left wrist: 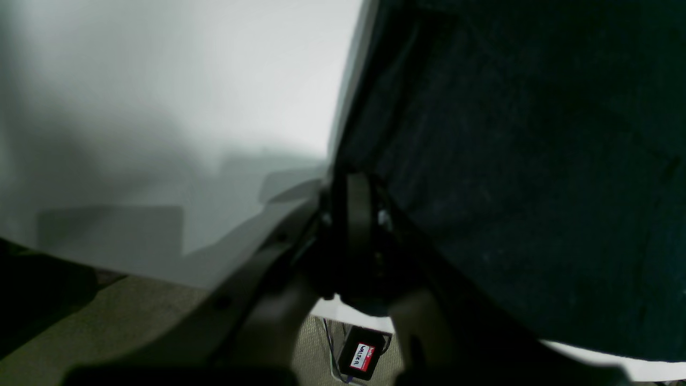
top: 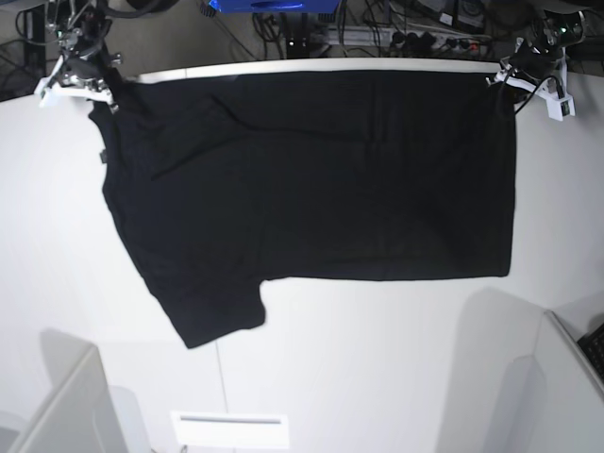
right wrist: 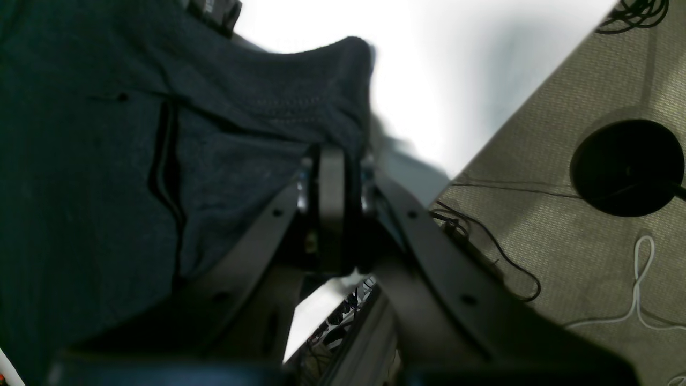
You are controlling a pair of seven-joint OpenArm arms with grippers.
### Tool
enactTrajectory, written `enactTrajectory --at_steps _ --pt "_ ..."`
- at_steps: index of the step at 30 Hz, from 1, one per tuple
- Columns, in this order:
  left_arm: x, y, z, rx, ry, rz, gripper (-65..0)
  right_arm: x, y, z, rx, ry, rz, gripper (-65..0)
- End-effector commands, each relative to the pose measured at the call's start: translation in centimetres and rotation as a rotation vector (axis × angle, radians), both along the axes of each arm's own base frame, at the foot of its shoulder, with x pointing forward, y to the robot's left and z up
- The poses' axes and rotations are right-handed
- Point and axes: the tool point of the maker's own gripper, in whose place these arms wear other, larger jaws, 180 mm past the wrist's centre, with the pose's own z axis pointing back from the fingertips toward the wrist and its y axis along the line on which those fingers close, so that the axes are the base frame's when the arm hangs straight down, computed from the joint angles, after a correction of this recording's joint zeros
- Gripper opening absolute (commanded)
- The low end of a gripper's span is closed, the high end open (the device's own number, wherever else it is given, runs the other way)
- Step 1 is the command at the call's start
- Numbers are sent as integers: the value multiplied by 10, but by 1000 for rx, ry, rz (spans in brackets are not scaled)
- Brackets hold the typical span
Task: Fold the T-shirt properly
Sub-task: 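Pull the shirt further toward the robot, then open both grippers, then move both grippers down the shirt sides to the hem corners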
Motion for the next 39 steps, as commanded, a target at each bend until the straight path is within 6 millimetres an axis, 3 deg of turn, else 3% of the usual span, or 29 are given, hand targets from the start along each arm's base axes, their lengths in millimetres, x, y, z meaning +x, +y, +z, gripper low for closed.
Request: enactTrajectory --at_steps 1,6,7,9,12,15,21,24,27,32,39 --pt "-5 4 2 19 16 -11 -650 2 -5 6 -22 -15 6 -650" --pt "-4 5 3 21 14 -11 -640 1 -5 6 -22 -14 4 -650" --pt "-4 5 3 21 14 -11 -587 1 -5 6 -21 -15 3 -648" --pt "-5 8 5 26 11 -2 -472 1 -6 7 -25 -14 5 -521" --pt "-6 24 13 53 -7 42 -336 1 -6 7 -26 -15 5 -386" --pt "-9 40 21 82 -22 82 -245 2 -9 8 -36 -18 6 -351" --pt "-2 70 42 135 -87 165 -214 1 -46 23 -98 -46 -77 -345" --pt "10 74 54 153 -131 168 -214 8 -62 33 -127 -76 -110 -344" --pt "33 75 74 189 -186 121 -214 26 -77 45 -169 -108 -81 -342" --pt "74 66 90 196 -261 50 -214 72 -80 56 -188 -165 -8 -342" --pt "122 52 110 200 -342 -38 -216 141 -56 58 -171 -250 174 -345"
